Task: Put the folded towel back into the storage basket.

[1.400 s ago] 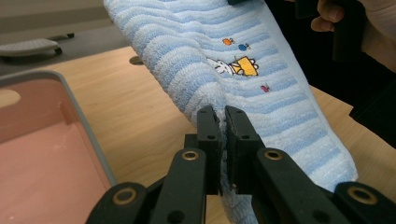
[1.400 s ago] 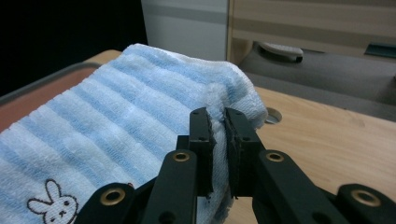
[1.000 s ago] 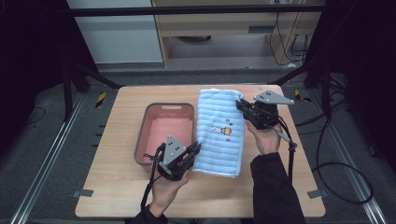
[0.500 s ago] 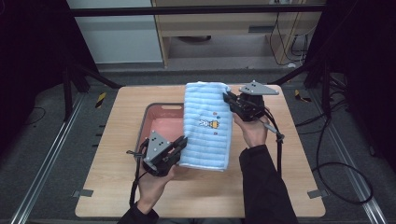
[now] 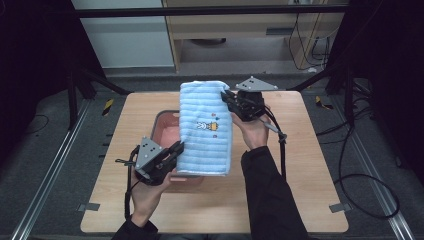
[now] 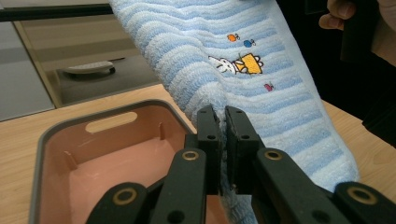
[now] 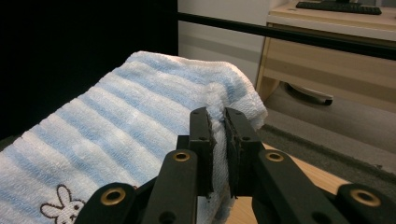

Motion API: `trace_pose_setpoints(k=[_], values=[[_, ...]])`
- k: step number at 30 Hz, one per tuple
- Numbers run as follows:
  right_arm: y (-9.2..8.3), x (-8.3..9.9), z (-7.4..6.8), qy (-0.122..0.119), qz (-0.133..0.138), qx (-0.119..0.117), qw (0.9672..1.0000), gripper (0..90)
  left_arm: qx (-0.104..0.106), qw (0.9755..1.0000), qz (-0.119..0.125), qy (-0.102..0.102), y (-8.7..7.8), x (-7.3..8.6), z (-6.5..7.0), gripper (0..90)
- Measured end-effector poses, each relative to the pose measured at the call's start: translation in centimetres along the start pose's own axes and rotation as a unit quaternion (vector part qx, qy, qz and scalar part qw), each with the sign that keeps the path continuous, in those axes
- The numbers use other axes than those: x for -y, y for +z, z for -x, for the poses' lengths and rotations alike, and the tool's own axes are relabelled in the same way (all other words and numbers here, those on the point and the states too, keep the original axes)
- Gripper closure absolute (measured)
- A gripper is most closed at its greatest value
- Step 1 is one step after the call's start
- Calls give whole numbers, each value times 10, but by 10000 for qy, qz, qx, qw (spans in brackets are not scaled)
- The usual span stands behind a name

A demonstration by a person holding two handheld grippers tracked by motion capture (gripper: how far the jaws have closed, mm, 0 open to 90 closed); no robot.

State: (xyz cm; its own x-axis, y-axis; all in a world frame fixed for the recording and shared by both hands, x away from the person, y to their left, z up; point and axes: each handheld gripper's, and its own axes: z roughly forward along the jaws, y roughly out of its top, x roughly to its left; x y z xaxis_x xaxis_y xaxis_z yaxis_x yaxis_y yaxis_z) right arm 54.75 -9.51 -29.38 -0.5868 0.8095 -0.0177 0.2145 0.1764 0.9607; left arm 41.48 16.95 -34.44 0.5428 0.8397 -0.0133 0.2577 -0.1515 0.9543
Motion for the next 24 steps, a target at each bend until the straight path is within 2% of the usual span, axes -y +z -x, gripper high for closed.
trace_pose_setpoints(k=[5, 11, 15, 24], values=[[11, -7, -8, -21, 11, -80, 10000, 825, -109, 9999, -14, 24, -5, -1, -9, 850], [27, -13, -17, -53, -4, -186, 9998, 825, -247, 9997, 6, -48, -11, 0, -24, 850], [40, -12, -25, -83, -60, -232, 9997, 825, -301, 9995, -21, -90, -13, 4, -33, 850], [58, -10, -32, -57, -108, -298, 9995, 825, -407, 9989, -89, -195, -13, 12, -51, 851]])
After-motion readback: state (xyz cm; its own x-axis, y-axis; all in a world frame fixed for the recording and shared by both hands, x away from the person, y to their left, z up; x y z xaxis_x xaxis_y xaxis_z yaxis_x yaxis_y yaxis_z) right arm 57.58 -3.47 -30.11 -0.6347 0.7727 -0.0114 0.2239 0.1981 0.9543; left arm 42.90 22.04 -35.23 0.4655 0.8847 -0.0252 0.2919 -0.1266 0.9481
